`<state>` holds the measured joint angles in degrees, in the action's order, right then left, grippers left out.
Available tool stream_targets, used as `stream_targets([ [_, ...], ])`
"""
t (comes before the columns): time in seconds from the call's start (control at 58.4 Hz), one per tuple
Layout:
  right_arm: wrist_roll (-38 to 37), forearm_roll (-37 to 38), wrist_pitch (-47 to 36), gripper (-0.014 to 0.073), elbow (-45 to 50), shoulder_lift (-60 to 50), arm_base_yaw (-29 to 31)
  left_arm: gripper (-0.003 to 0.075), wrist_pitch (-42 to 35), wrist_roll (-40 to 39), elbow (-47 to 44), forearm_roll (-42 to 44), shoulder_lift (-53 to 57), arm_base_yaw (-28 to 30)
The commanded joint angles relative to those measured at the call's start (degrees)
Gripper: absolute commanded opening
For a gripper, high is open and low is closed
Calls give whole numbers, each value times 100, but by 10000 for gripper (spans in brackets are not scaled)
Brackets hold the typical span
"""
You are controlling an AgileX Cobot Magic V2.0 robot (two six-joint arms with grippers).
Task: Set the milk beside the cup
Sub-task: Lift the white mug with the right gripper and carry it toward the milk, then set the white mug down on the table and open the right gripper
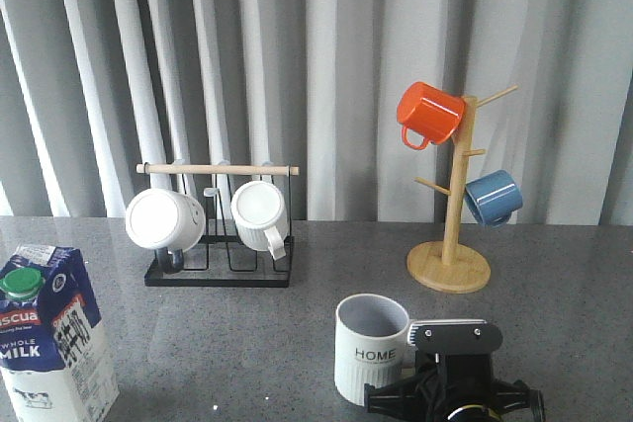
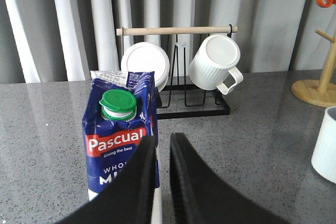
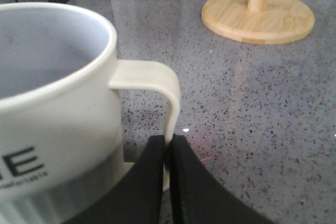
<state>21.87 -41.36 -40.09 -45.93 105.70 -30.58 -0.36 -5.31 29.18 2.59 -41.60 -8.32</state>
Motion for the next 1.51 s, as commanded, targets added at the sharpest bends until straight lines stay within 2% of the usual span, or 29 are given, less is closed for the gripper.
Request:
stream_targets([
  [0.0,146,125,-341,-4,-155,-154,-4,84,-353,-49,184,-35,15,-28],
  [0.325,492,225,-68,31,-155,-236,-4,84,-359,-49,184,-35,15,-28],
  [0.513,649,169,129,139,-145,-434,-4,84,-359,-49,184,-35,15,-28],
  [0.702,1042,-277,103,276,-145,-662,-4,84,-359,-49,184,-35,15,-28],
  [0.822,1290,-534,276,328,-145,-788,-4,84,-359,-49,184,-35,15,-28],
  [0.941,1527,-796,584,335,-135,-1020,-4,84,-359,-49,184,-35,15,-28],
  [1.164,1904,-825,584,332,72,-1835,-4,84,-354,-49,184,-35,15,-28],
  [1.352,2614,-851,873,332,72,-2709,2,87,-342,-49,184,-35,15,-28],
  [1.489,3051,-1217,857,327,72,-3336,111,90,-332,-49,184,-35,15,-28],
])
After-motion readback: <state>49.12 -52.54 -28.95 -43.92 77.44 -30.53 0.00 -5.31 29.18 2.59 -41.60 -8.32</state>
